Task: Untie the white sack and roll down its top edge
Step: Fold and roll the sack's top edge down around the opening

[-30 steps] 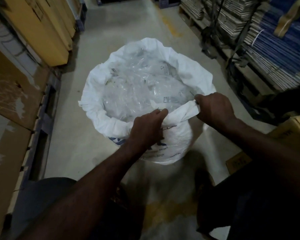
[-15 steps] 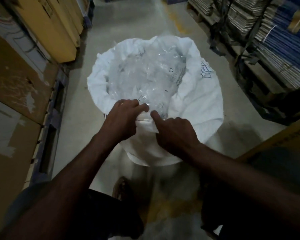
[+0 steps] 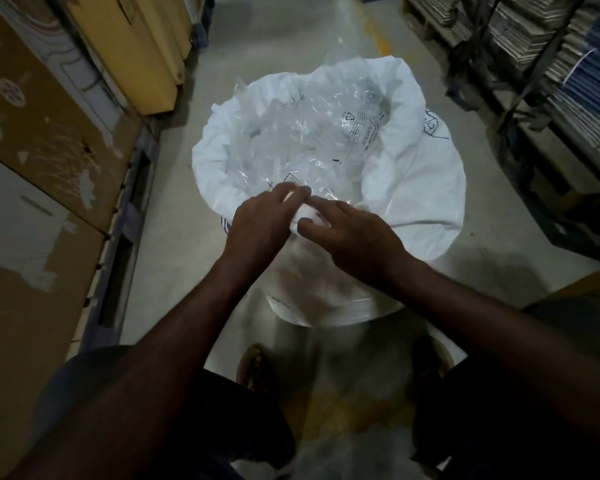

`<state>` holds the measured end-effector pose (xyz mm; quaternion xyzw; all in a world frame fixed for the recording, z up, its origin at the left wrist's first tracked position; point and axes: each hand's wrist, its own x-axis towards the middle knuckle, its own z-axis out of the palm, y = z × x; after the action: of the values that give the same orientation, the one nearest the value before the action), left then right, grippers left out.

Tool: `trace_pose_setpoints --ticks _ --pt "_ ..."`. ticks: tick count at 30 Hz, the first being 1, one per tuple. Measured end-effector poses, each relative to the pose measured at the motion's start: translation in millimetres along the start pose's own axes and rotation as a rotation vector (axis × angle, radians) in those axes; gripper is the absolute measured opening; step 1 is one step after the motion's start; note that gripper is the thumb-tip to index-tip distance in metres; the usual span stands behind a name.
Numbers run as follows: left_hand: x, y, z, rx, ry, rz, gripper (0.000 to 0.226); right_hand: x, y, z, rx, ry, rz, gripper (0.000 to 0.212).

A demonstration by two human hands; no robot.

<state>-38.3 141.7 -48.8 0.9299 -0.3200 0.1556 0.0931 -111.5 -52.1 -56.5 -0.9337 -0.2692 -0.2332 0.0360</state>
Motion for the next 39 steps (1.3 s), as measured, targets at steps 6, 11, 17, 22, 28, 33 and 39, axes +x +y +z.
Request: trace_pose_setpoints --ticks 6,11,17,22,28,33,39 --pt "7 -4 8 -0.044 -0.054 -0.078 0.051 0 -5 -2 0.519 -0.112 0.304 0.044" --pt "10 -4 5 0.027 -0.101 -0.011 0.066 8 24 -8 0.717 -0.218 0.550 0.054" --pt "9 -12 -12 -0.021 -0.369 0.102 0.069 10 20 3 0.443 -0.247 0.408 0.046" --pt "14 -31 -24 -0.198 -0.345 -0.002 0.043 12 9 6 -0.013 -0.074 0.120 0.034" --pt "-9 -2 8 -0.072 -0.005 0.064 0.021 8 -8 10 -0.058 -0.013 0.063 0.037" --pt "-16 -4 18 -0.096 0.166 -0.006 0.047 3 5 -2 -0.019 -0.170 0.166 0.072" --pt "-9 6 10 -0.116 0.192 -0.049 0.043 14 51 -17 -0.282 0.136 0.166 0.010"
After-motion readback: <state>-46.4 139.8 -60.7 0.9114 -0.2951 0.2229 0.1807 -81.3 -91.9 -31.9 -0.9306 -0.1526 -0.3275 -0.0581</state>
